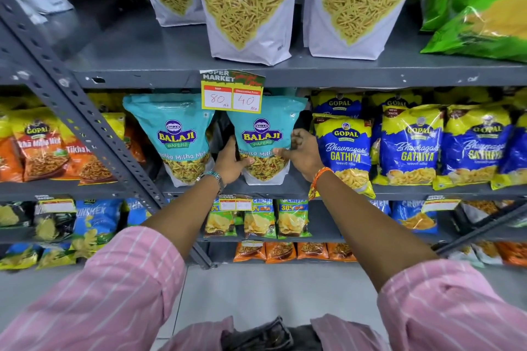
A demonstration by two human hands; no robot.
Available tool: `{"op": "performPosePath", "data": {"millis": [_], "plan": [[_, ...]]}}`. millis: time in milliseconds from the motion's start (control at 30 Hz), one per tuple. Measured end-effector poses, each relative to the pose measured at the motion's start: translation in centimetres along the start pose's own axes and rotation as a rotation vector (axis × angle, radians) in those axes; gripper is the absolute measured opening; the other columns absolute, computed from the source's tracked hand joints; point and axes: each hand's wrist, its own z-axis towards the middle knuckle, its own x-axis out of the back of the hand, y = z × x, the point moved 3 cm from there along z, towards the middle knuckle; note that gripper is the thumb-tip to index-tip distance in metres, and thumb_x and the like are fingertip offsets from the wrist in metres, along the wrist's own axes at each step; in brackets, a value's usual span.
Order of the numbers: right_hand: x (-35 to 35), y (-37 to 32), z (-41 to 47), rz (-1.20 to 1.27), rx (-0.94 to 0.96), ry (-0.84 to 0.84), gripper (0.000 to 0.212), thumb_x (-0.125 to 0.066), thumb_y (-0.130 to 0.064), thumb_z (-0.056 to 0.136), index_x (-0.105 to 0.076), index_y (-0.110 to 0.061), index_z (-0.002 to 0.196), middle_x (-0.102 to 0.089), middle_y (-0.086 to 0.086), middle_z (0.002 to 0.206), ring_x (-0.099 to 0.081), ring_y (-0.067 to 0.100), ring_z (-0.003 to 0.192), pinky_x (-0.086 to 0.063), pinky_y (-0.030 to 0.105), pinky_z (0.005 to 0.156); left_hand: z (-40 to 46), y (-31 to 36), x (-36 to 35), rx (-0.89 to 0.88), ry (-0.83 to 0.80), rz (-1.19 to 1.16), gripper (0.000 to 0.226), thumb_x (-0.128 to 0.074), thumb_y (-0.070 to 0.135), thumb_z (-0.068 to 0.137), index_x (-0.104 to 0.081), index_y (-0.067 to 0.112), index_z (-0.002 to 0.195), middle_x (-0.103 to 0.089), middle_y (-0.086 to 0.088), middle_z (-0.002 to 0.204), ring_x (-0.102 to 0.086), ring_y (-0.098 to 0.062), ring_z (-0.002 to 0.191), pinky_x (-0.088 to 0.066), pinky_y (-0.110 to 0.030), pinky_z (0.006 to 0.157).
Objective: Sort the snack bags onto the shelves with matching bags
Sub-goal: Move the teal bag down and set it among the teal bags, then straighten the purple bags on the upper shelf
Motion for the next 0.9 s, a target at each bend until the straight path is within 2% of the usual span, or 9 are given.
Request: {"op": "performPosePath", "data": {"millis": [100, 200, 333, 433, 533, 600, 667, 800, 900], "plan": [[0.0, -0.3, -0.2, -0.011, -0.016, -0.010, 0.058, -0.089, 0.000, 0.065, -0.058, 0.000, 0.114, -0.073, 0.020, 0.109, -0.073, 0.033, 0.102, -0.063, 0.042, 0.080, -0.2, -0.2, 0.1, 0.001, -0.013, -0.006, 0.067, -0.071, 0.008, 0.088, -0.038, 0.014, 0.146, -0.058, -0.009, 0.145, -0.054, -0.027, 0.134, -0.043, -0.044, 0.114], [0.6, -1.0, -0.8, -0.027, -0.040, -0.025, 0.069, -0.089, -0.001, 0.064, -0.052, -0.001, 0.122, -0.069, 0.020, 0.120, -0.069, 0.027, 0.107, -0.062, 0.026, 0.073, -0.9, 0.0, 0.7, 0.016, -0.034, -0.006, 0.070, -0.072, 0.011, 0.088, -0.034, 0.015, 0.147, -0.056, -0.010, 0.147, -0.054, -0.029, 0.134, -0.045, -0.051, 0.112], [2.6, -2.3, -3.0, 0.042, -0.051, 0.076, 0.078, -0.089, -0.001, 0.065, -0.046, -0.003, 0.131, -0.057, 0.019, 0.136, -0.056, 0.028, 0.126, -0.053, 0.033, 0.094, -3.9, 1.5, 1.9, 0.013, -0.082, -0.043, 0.078, -0.069, 0.001, 0.089, -0.026, 0.009, 0.154, -0.039, -0.015, 0.158, -0.041, -0.033, 0.145, -0.039, -0.043, 0.116], [3.9, -4.4, -6.5, 0.037, 0.053, 0.355, 0.058, -0.087, -0.004, 0.069, -0.056, -0.006, 0.117, -0.065, 0.014, 0.117, -0.064, 0.030, 0.113, -0.056, 0.035, 0.089, -6.7, 2.1, 3.5, -0.069, 0.007, 0.090, 0.079, -0.074, 0.007, 0.086, -0.032, 0.010, 0.154, -0.043, -0.013, 0.156, -0.047, -0.031, 0.141, -0.041, -0.045, 0.116], [4.0, -8.9, -10.3, -0.003, 0.276, 0.531, 0.036, -0.085, -0.012, 0.073, -0.061, -0.011, 0.100, -0.064, -0.001, 0.091, -0.063, 0.016, 0.086, -0.058, 0.030, 0.078, -9.6, 4.4, 5.3, -0.190, 0.111, 0.069, 0.058, -0.074, 0.006, 0.085, -0.053, 0.018, 0.138, -0.062, -0.002, 0.136, -0.062, -0.018, 0.120, -0.052, -0.042, 0.107], [3.4, -13.1, -11.7, 0.040, 0.427, 0.536, 0.031, -0.084, -0.015, 0.075, -0.060, -0.017, 0.095, -0.063, -0.005, 0.088, -0.062, 0.012, 0.082, -0.055, 0.022, 0.074, -11.1, 7.5, 7.0, -0.320, 0.217, 0.016, 0.043, -0.074, 0.007, 0.085, -0.063, 0.029, 0.120, -0.069, 0.009, 0.119, -0.068, -0.008, 0.107, -0.058, -0.034, 0.098], [2.7, -17.3, -11.9, 0.088, 0.521, 0.505, 0.031, -0.083, -0.017, 0.077, -0.059, -0.023, 0.095, -0.065, -0.005, 0.089, -0.065, 0.017, 0.085, -0.055, 0.024, 0.075, -11.6, 10.6, 9.1, -0.420, 0.319, -0.077, 0.035, -0.074, 0.008, 0.084, -0.066, 0.031, 0.109, -0.071, 0.013, 0.111, -0.070, -0.004, 0.101, -0.058, -0.025, 0.091], [1.5, -23.0, -9.7, 0.058, 0.599, 0.354, 0.043, -0.081, -0.022, 0.080, -0.057, -0.016, 0.116, -0.065, 0.000, 0.114, -0.064, 0.014, 0.105, -0.052, 0.026, 0.093, -9.8, 16.5, 13.8, -0.570, 0.522, -0.266, 0.031, -0.072, 0.009, 0.085, -0.063, 0.014, 0.114, -0.069, -0.001, 0.116, -0.067, -0.009, 0.108, -0.053, -0.021, 0.095], [0.2, -25.4, -7.4, -0.026, 0.564, 0.236, 0.064, -0.081, -0.031, 0.079, -0.049, -0.016, 0.132, -0.058, 0.001, 0.131, -0.057, 0.015, 0.119, -0.048, 0.032, 0.105, -7.3, 20.0, 16.2, -0.544, 0.505, -0.335, 0.042, -0.072, 0.009, 0.087, -0.054, 0.014, 0.124, -0.061, -0.003, 0.130, -0.060, -0.012, 0.118, -0.047, -0.022, 0.104]]}}
